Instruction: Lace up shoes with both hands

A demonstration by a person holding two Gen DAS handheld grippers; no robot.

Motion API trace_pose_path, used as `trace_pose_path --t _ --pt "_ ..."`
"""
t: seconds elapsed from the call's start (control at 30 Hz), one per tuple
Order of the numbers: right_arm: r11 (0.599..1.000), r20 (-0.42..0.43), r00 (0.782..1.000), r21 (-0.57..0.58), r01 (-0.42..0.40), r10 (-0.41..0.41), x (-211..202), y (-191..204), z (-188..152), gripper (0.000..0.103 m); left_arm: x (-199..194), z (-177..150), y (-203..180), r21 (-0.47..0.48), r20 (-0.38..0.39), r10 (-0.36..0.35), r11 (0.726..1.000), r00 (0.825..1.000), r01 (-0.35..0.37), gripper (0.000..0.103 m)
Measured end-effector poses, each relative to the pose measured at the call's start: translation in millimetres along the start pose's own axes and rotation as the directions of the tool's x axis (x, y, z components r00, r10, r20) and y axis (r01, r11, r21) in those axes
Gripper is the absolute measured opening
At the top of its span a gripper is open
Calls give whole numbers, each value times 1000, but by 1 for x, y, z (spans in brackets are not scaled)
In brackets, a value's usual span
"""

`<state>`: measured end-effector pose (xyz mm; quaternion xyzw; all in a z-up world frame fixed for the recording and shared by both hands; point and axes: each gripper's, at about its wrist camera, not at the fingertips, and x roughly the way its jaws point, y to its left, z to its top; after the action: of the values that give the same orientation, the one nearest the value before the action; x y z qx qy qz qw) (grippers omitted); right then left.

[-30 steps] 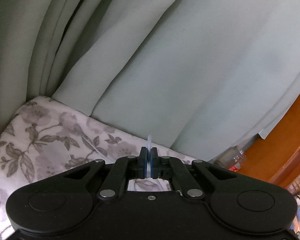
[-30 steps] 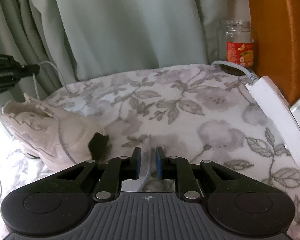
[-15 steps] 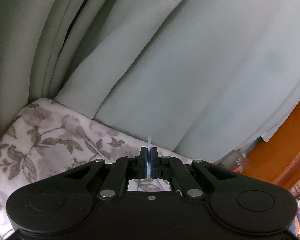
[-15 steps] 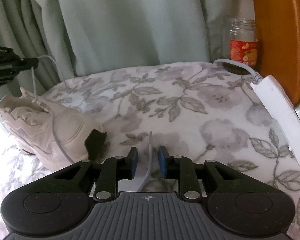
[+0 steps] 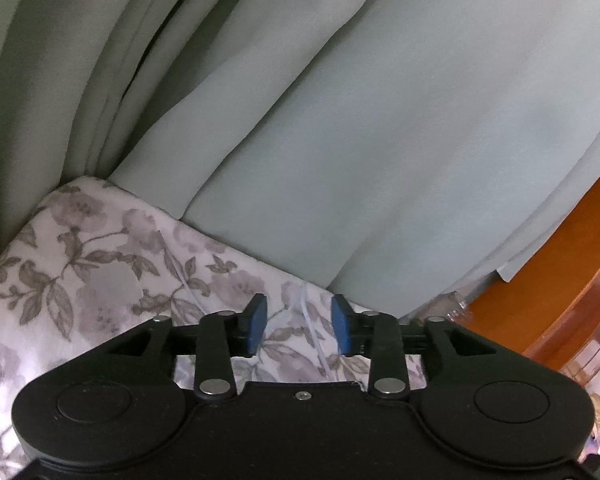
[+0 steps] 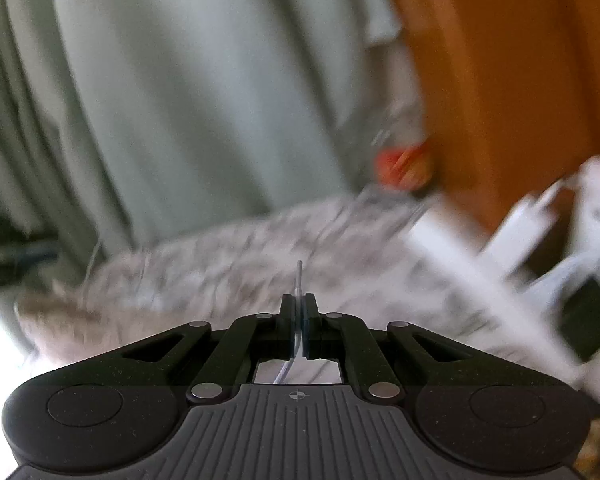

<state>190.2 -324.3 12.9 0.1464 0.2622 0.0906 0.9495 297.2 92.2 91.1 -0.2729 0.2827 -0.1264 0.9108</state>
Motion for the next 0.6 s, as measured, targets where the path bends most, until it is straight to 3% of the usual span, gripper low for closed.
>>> trace_pose_path --t 0.1,0.2,0.4,0.6 --pt "998 115 992 8 60 -61 -38 -12 15 2 -10 -5 0 -8 5 -11 1000 1000 11 40" --pt "992 219 968 31 119 -123 -77 -23 24 2 -17 -12 -1 -15 4 -25 1000 1000 25 43" --pt "969 383 890 84 233 -247 -146 -40 31 2 -30 -22 -6 -14 5 -46 999 999 46 45" --pt "932 464 810 130 338 -359 -199 -54 27 2 -43 -33 -14 -5 5 -78 997 997 78 47"
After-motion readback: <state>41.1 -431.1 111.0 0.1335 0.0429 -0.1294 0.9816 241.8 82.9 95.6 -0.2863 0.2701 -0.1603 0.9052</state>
